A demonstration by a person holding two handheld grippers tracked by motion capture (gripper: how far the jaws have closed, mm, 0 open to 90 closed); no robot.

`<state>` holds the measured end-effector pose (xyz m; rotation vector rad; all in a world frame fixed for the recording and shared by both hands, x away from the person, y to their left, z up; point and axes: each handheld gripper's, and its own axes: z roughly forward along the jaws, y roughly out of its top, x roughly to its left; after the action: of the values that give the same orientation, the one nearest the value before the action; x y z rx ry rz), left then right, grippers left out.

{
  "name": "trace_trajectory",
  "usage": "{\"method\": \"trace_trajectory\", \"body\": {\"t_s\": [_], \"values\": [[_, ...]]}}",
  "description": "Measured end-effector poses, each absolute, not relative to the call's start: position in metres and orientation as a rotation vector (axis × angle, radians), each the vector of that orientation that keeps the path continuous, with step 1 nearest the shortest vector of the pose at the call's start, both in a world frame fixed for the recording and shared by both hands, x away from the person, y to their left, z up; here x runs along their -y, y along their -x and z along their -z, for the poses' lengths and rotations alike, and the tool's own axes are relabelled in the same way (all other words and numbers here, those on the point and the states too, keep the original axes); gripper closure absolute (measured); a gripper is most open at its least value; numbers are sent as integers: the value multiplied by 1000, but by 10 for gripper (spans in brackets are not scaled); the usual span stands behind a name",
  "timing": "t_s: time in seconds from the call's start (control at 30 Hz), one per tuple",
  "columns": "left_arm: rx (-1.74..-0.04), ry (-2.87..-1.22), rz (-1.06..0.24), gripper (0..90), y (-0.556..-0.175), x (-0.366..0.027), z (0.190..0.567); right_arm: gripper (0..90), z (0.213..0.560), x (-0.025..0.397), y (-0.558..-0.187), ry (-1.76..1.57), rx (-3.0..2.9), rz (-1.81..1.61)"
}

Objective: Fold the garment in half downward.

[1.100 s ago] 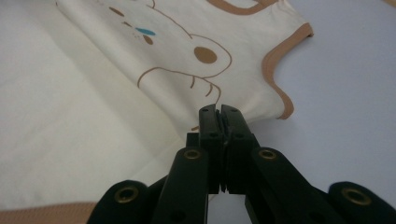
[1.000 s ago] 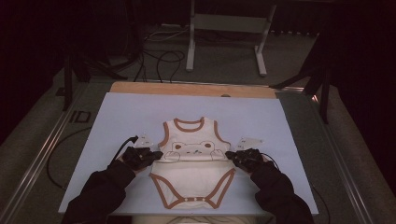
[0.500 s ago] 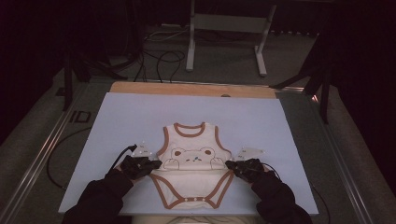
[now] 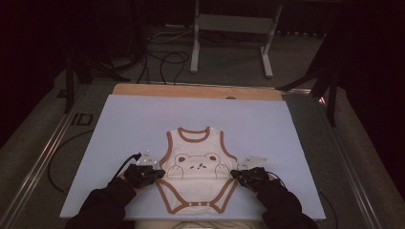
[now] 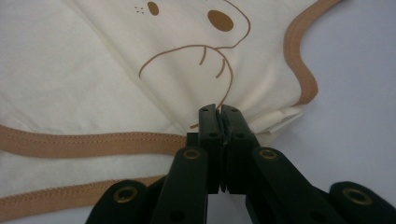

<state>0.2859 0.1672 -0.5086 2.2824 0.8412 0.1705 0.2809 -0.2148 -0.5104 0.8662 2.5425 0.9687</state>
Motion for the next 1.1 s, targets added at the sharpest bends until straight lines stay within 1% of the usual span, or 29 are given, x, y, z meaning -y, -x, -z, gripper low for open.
{"method": "trace_trajectory", "body": {"t_s": [0.17,0.33,0.53,0.7,0.8,0.83,0.9,0.97,1.0,1.1], "values": [[-852,-2272,-142,896,-288,-169,513,884,513,215,-282,-871,-2547,-969],[-837,-2284,-165,892,-287,-169,513,884,514,215,-281,-868,-2547,-969],[-840,-2278,-162,891,-287,-169,514,878,514,216,-281,-881,-2546,-982],[-843,-2272,-166,884,-286,-168,514,842,514,216,-282,-896,-2540,-993],[-837,-2278,-163,882,-286,-169,513,801,513,216,-282,-901,-2537,-1001],[-837,-2273,-164,881,-286,-169,512,771,512,216,-282,-907,-2533,-1005],[-827,-2263,-167,858,-285,-169,509,684,510,216,-282,-903,-2523,-1021],[-816,-2265,-192,821,-283,-170,505,594,507,216,-281,-904,-2507,-1039],[-806,-2258,-201,784,-282,-170,503,534,505,216,-281,-905,-2499,-1054],[-798,-2242,-202,701,-280,-172,498,458,499,217,-281,-894,-2486,-1079]]}}
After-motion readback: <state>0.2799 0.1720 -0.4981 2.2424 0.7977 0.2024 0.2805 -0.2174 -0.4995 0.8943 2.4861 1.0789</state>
